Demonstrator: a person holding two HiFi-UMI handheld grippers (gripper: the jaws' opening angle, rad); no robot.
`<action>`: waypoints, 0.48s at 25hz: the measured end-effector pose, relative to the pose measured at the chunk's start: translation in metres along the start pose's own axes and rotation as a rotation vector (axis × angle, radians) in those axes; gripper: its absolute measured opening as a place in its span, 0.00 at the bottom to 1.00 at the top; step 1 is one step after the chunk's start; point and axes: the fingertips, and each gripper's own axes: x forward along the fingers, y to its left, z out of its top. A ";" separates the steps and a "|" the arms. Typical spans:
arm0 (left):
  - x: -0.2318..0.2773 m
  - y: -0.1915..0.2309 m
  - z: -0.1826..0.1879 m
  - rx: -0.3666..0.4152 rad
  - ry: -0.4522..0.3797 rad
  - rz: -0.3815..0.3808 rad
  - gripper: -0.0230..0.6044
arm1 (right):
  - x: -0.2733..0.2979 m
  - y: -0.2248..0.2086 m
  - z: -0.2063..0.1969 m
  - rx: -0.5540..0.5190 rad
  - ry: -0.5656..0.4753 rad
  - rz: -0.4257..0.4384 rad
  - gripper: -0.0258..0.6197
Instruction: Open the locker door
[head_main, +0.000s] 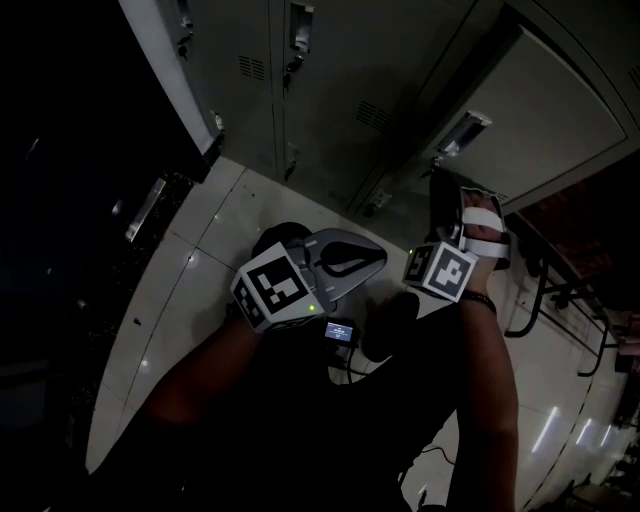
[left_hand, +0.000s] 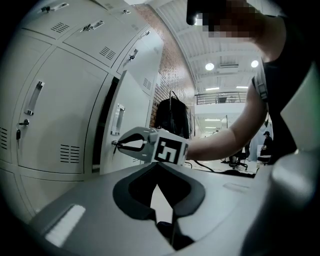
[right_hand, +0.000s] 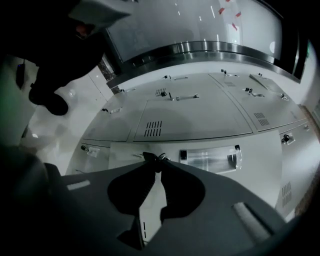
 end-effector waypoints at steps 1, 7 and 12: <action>0.000 0.000 -0.002 0.000 0.006 0.001 0.06 | -0.012 0.004 -0.001 0.002 -0.013 0.000 0.10; 0.002 -0.001 -0.003 0.002 0.015 -0.004 0.06 | -0.082 0.024 -0.019 0.039 -0.040 0.004 0.11; 0.006 -0.001 -0.005 0.011 0.031 -0.004 0.06 | -0.125 0.036 -0.049 0.084 0.000 0.012 0.12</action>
